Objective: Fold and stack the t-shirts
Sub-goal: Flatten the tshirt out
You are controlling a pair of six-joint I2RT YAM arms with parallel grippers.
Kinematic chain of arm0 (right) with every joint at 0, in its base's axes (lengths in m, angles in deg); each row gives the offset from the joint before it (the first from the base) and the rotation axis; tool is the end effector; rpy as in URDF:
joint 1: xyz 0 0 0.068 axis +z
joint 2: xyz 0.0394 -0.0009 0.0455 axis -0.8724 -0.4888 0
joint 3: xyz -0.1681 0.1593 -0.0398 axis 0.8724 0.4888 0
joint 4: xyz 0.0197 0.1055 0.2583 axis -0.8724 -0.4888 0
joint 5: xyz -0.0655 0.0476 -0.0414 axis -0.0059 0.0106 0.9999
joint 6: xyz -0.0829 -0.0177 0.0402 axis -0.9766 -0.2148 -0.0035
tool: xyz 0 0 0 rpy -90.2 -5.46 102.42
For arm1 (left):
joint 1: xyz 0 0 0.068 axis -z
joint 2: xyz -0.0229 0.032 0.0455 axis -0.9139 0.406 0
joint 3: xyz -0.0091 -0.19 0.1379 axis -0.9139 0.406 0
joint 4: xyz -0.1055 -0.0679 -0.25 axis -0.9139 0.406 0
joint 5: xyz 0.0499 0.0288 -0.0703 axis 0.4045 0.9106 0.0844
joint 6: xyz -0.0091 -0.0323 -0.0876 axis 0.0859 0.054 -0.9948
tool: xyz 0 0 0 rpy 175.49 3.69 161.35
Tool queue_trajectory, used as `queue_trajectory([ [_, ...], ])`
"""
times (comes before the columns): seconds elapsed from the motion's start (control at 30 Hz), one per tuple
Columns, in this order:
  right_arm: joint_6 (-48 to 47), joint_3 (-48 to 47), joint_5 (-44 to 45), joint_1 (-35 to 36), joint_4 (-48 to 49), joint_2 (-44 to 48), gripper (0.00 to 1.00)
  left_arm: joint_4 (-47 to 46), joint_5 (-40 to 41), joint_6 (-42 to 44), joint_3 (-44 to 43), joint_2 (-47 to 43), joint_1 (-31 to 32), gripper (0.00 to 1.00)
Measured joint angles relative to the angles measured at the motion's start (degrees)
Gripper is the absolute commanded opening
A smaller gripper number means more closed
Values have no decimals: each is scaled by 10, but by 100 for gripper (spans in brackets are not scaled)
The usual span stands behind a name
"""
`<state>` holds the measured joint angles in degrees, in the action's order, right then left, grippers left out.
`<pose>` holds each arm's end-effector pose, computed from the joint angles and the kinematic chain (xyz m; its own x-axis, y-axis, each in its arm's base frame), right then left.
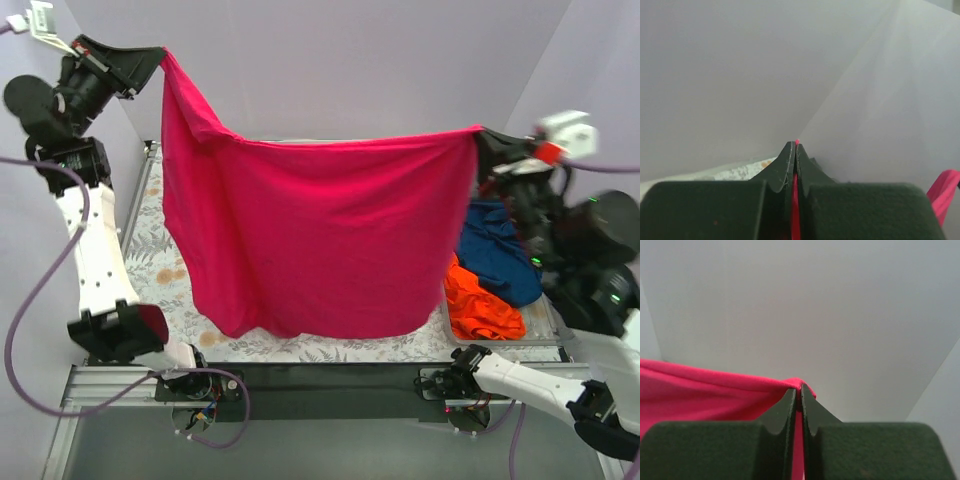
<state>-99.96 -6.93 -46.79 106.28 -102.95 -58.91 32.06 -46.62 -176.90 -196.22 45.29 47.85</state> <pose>0.1385 0.0876 0.5715 0.3921 0.0452 -0.9188 -0.2612 0.9632 -0.0641 0.3178 0.0364 0.5754 -0.4253 -0.8177 -0.3878 0.5093 0.1380 -0.8495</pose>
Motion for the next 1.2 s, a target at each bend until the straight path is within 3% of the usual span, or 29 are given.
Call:
queue_trajectory([
  [0.17, -17, 35, 46, 0, 9, -91, 1, 26, 6, -3, 23, 118, 0, 0],
  [0.33, -31, 31, 60, -2, 23, -149, 1, 26, 10, -2, 36, 136, -1, 0],
  [0.6, -39, -9, 50, -4, 42, -148, 1, 18, 9, 21, -12, 53, 0, 0],
  [0.97, -17, -12, -44, -5, -2, 3, 1, 29, -5, 48, -5, -103, 0, 0],
  [1.2, -1, -39, -82, -5, -23, 52, 1, 63, -5, 57, -24, -168, 0, 0],
])
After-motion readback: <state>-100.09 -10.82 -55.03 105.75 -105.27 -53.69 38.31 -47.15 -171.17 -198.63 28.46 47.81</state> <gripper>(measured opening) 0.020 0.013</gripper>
